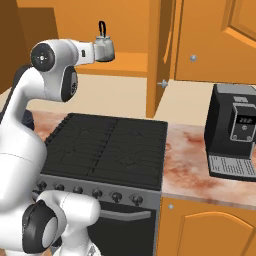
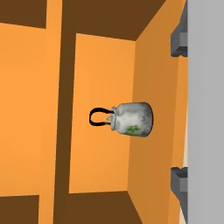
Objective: Pick the kettle from the cabinet and place it on a stove burner. Then pick the pot from the counter and place it on another stove burner. Finally, turn both burners on.
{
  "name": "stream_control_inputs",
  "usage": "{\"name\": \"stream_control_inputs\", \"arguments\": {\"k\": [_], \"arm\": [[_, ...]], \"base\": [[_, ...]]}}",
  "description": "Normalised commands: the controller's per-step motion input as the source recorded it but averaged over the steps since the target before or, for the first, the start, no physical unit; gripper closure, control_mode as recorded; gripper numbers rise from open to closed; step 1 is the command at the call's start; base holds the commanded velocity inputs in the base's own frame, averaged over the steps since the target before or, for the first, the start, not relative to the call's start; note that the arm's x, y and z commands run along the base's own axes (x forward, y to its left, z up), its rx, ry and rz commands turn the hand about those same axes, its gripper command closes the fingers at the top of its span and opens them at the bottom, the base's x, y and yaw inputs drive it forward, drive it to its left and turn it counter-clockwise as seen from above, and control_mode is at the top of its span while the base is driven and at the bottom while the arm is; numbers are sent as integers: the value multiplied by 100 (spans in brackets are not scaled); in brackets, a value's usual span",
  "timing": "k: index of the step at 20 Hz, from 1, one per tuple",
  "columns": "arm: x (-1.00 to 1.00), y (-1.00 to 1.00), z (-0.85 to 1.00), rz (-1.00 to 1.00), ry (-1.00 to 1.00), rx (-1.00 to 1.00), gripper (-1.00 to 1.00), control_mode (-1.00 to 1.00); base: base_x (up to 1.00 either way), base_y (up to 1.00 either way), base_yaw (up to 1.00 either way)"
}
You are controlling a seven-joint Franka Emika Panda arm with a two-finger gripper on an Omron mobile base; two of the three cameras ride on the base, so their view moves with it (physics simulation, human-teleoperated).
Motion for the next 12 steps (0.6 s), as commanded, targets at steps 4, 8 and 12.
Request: {"name": "stream_control_inputs", "arguments": {"k": [4,8,12], "arm": [[6,0,0,0,0,0,-100,-100],[1,0,0,0,0,0,-100,-100],[8,0,0,0,0,0,-100,-100]], "base": [[0,0,0],[0,0,0],[0,0,0]]}}
